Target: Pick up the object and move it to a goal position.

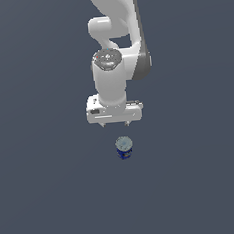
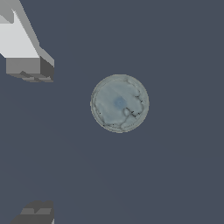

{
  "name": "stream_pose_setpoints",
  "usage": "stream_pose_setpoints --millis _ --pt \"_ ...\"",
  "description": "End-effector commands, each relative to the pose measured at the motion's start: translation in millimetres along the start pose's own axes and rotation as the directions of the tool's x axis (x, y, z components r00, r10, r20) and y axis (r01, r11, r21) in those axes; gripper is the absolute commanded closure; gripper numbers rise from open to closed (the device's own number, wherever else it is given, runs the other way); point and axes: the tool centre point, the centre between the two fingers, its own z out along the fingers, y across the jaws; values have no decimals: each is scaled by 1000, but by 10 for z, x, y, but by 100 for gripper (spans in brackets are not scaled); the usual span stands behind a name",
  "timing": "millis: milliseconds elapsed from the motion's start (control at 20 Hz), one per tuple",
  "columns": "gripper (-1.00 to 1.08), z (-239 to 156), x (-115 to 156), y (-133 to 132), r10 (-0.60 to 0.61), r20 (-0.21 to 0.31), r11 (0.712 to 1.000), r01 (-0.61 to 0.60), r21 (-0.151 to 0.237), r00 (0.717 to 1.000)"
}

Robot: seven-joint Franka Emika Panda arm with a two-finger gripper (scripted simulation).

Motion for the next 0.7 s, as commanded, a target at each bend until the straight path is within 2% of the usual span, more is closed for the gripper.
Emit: stream_pose_setpoints --millis 0,400,650 --pt "-92 0 0 0 0 0 1000 0 0 1000" --pt "-92 38 -62 -277 -56 17 998 56 23 998" --pt "-92 38 -66 -285 -59 18 998 58 24 998"
